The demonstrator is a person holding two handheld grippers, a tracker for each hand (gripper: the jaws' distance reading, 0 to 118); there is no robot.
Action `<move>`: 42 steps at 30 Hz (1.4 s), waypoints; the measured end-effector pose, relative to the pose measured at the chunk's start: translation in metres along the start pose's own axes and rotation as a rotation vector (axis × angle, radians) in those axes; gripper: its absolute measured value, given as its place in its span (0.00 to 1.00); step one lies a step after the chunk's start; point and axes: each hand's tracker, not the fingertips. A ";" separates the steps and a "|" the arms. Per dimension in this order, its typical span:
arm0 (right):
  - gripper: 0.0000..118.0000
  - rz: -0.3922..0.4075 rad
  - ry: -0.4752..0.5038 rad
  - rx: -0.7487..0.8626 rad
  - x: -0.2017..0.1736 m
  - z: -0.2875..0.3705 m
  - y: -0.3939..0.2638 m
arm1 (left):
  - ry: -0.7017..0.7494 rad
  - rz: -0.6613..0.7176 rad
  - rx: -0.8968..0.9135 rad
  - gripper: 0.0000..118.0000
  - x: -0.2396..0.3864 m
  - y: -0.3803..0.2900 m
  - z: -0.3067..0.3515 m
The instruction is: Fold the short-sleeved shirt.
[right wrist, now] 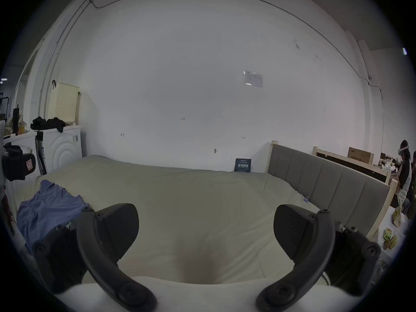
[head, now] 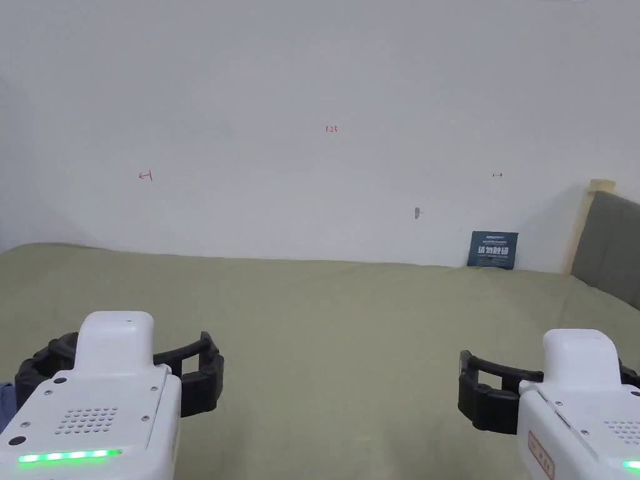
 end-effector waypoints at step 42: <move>0.05 0.020 0.787 -0.002 -0.290 0.048 0.012 | 0.655 0.073 -0.100 0.00 -0.233 -0.033 0.176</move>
